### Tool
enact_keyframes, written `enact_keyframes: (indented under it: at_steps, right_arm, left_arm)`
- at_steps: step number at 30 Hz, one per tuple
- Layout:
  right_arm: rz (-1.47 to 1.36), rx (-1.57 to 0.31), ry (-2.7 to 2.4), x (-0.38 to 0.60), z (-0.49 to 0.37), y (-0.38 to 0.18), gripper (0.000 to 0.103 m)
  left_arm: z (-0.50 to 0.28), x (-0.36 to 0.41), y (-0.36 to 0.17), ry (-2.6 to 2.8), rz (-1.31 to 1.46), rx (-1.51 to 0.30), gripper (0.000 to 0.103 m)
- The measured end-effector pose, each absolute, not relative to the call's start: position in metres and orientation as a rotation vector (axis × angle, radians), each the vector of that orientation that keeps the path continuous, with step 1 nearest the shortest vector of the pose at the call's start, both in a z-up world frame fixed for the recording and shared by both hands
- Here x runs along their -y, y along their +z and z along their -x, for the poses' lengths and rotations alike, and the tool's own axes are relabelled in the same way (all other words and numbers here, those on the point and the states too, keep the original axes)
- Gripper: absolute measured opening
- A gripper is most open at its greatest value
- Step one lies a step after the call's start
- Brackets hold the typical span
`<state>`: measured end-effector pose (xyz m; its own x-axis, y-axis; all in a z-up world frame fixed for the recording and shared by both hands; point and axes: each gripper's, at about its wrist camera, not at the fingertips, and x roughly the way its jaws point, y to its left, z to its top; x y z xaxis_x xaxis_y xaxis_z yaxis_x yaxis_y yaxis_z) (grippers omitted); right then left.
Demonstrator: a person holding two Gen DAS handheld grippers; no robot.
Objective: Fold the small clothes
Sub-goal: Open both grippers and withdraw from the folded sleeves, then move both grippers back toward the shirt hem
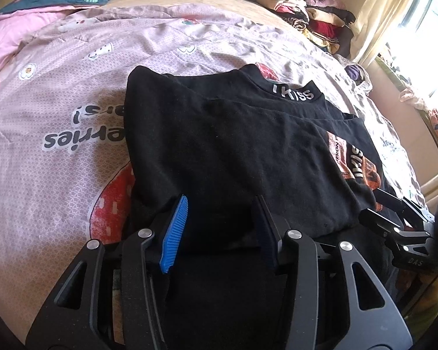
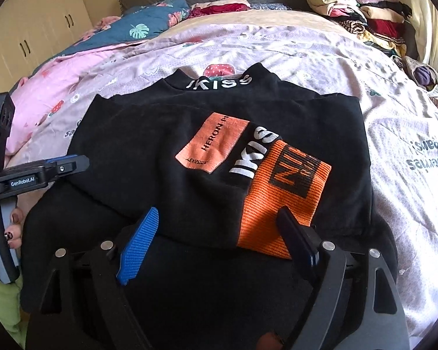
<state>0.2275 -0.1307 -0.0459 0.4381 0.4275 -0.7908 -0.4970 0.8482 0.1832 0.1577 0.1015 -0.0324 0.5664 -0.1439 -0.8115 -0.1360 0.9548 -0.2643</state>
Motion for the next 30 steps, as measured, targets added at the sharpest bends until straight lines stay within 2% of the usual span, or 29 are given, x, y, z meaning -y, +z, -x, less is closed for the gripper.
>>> enact_keyframes:
  at_steps: [2, 4, 10, 15, 19, 21, 30]
  right_arm:
    - [0.061, -0.953, 0.584, 0.132, -0.226, -0.042, 0.082]
    - [0.044, -0.947, 0.587, 0.134, -0.225, -0.039, 0.095]
    - [0.039, -0.932, 0.591, 0.135, -0.222, -0.032, 0.097]
    - [0.040, -0.915, 0.587, 0.139, -0.220, -0.025, 0.098]
    - [0.027, -0.897, 0.581, 0.143, -0.218, -0.018, 0.098]
    - [0.019, -0.888, 0.579, 0.145, -0.217, -0.013, 0.098]
    - [-0.015, -0.813, 0.588, 0.154, -0.204, 0.016, 0.098]
  left_arm:
    - [-0.156, -0.101, -0.030, -0.011, 0.325, -0.967, 0.047]
    - [-0.154, -0.099, -0.026, -0.016, 0.328, -0.951, 0.055]
    - [-0.151, -0.095, -0.020, -0.013, 0.331, -0.942, 0.066]
    - [-0.150, -0.094, -0.011, -0.009, 0.338, -0.924, 0.081]
    - [-0.147, -0.095, -0.004, -0.013, 0.348, -0.910, 0.087]
    - [-0.146, -0.094, 0.000, -0.011, 0.346, -0.902, 0.093]
    - [-0.138, -0.085, 0.026, -0.016, 0.331, -0.852, 0.093]
